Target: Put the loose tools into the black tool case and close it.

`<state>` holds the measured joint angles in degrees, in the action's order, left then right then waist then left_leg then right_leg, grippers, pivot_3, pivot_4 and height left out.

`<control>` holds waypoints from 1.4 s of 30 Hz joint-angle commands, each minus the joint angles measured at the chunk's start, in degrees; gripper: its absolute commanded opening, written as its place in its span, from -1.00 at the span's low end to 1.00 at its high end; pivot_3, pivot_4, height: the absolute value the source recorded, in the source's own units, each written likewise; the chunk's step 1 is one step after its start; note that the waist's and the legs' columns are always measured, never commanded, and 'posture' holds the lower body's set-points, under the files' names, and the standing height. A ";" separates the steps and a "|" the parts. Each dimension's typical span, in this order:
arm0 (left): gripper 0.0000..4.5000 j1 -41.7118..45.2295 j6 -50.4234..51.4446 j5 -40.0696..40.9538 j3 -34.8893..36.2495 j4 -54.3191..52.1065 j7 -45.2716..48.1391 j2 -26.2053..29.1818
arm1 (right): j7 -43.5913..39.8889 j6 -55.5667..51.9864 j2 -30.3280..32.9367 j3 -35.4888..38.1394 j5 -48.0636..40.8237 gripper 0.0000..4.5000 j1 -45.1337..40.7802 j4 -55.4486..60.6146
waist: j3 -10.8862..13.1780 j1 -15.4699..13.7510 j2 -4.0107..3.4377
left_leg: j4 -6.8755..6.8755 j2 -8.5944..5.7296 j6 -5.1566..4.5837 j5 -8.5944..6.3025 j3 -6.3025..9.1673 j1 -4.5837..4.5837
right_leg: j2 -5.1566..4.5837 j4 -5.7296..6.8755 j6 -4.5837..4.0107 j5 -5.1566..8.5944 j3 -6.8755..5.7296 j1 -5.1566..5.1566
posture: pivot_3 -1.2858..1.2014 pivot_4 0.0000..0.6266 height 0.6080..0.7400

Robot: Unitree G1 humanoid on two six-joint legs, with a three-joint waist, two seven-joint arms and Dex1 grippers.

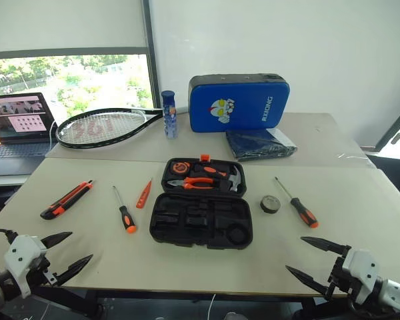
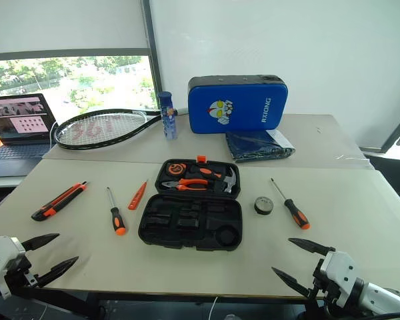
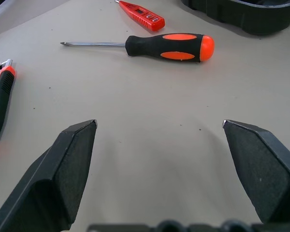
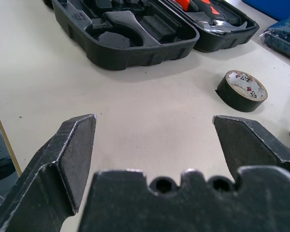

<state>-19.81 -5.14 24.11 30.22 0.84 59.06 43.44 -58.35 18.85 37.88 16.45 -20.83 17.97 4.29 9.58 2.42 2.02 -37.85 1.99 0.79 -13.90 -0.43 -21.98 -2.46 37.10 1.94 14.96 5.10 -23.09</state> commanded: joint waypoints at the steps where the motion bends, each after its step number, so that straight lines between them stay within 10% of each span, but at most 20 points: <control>1: 0.99 -0.11 0.29 1.37 1.32 -1.79 -0.64 -0.38 | 0.04 1.17 -0.29 -0.08 -0.67 0.99 -1.37 0.41 | 0.00 0.00 0.00 | 0.00 0.00 0.00 0.00 0.00 0.00 | 0.00 0.00 0.00 0.00 0.00 0.00 | 0.03 -0.52 1.00; 19: 0.99 -15.87 48.06 25.20 18.69 -21.17 -26.59 -7.01 | -5.76 1.71 -9.11 -8.75 -10.56 0.99 -15.22 5.93 | -0.07 -0.30 0.20 | 0.00 0.12 -0.01 -0.01 0.09 0.09 | -0.07 0.07 -0.03 -0.02 -0.04 0.05 | 0.03 -0.52 1.00; 28: 0.99 8.27 75.64 44.61 12.82 -22.41 -49.25 4.15 | -9.60 0.54 -6.29 -8.11 -11.92 0.99 -14.54 6.21 | -0.08 -1.28 0.20 | -0.02 0.01 0.02 0.04 0.17 0.22 | -0.01 0.16 -0.06 -0.03 -0.13 0.12 | 0.03 -0.52 1.00; 35: 0.99 34.27 86.51 53.72 2.23 -12.57 -76.01 -2.94 | -9.49 -1.02 -5.81 -9.08 -12.35 0.99 -13.64 8.52 | -0.06 -0.86 0.25 | -0.02 -0.12 0.09 -0.02 0.58 0.13 | -0.10 0.49 -0.14 -0.09 -0.04 -0.08 | 0.03 -0.52 1.00; 42: 0.99 43.48 87.83 49.82 -3.95 -6.59 -83.11 -8.84 | -8.55 -1.72 -6.28 -10.13 -11.74 0.99 -13.63 9.27 | -0.06 -0.38 0.27 | -0.02 -0.15 0.11 -0.01 0.61 0.13 | -0.07 0.54 -0.16 -0.10 -0.02 -0.11 | 0.03 -0.52 1.00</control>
<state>22.01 82.56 75.78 27.53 -6.15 -23.12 34.42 -67.37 17.14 31.72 6.13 -32.14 4.65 11.24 9.51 2.05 2.29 -37.87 1.82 0.90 -13.91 0.15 -21.85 -2.54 37.65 1.78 14.86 5.08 -23.19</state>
